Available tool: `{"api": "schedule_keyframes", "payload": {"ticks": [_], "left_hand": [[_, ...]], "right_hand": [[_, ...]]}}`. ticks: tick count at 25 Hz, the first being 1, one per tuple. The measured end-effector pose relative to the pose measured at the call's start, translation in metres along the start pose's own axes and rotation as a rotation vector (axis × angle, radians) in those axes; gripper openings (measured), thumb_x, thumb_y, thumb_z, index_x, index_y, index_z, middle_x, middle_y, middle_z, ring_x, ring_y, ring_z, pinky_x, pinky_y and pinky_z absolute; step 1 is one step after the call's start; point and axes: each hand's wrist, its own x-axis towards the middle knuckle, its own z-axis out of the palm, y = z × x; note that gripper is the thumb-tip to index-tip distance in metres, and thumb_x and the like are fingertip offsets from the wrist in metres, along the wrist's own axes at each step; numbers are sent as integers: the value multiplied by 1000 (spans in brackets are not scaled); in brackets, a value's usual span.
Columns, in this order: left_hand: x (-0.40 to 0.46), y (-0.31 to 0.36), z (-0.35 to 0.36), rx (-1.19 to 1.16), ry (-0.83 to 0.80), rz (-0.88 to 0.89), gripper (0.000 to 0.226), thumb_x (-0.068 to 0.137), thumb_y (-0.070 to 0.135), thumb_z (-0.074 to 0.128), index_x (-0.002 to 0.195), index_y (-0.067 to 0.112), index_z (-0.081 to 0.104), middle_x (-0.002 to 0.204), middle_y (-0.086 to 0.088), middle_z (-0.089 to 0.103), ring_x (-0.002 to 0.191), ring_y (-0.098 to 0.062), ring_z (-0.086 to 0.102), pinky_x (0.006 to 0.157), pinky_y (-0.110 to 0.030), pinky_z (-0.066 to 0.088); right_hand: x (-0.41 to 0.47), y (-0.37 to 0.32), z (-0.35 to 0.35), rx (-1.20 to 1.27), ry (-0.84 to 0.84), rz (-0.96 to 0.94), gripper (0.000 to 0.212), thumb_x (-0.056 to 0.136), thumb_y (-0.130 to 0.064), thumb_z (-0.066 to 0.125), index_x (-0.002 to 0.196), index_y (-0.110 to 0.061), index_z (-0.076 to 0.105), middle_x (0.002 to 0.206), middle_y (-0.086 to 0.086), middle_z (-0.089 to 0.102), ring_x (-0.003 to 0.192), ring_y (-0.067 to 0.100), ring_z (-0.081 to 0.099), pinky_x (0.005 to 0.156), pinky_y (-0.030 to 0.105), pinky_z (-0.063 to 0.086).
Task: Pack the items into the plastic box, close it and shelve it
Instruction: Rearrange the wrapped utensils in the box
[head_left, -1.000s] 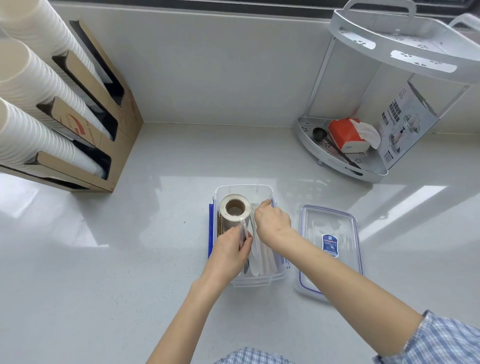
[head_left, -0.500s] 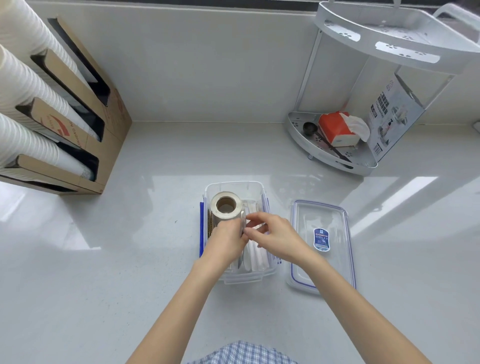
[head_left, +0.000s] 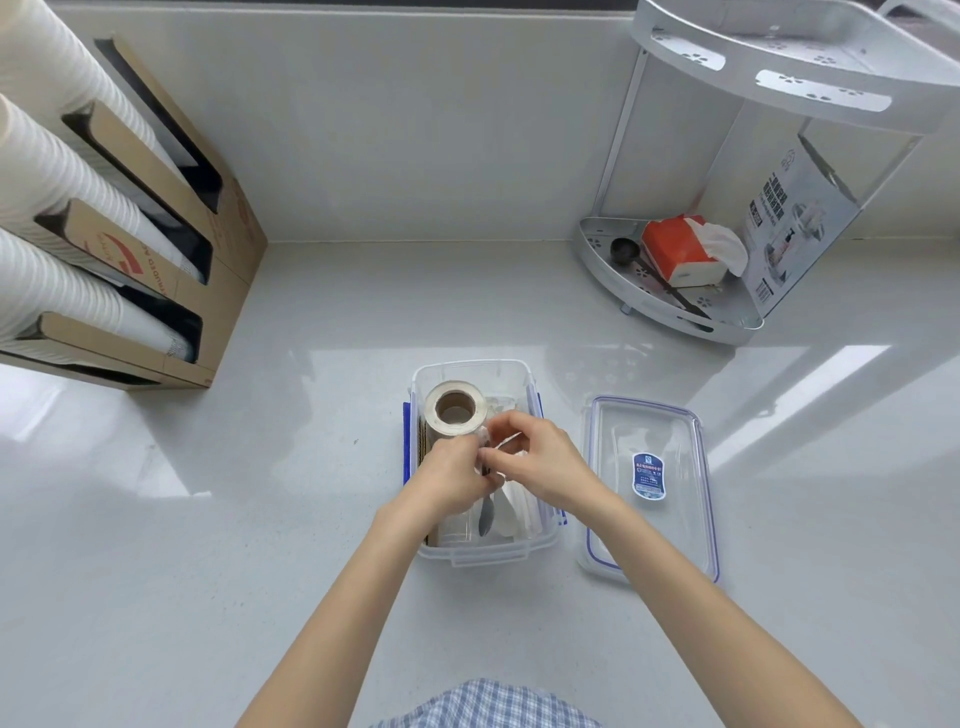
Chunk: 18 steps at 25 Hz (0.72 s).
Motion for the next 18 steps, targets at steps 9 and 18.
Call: {"api": "schedule_keyframes", "payload": {"ticks": [9, 18], "left_hand": [[-13, -16, -3, 208, 111, -44, 30, 85, 20, 51, 114, 14, 57, 119, -3, 62, 113, -22, 53, 92, -34, 43], [-16, -22, 7, 331, 216, -46, 27, 89, 17, 42, 111, 16, 58, 115, -6, 61, 111, -26, 49, 89, -35, 38]], "right_hand": [[11, -5, -2, -192, 88, 101, 19, 87, -18, 48, 77, -9, 61, 74, 9, 64, 84, 30, 66, 84, 38, 53], [25, -20, 12, -536, -23, 220, 25, 85, -1, 44, 61, -7, 40, 88, 18, 54, 88, 36, 49, 69, 31, 36]]}}
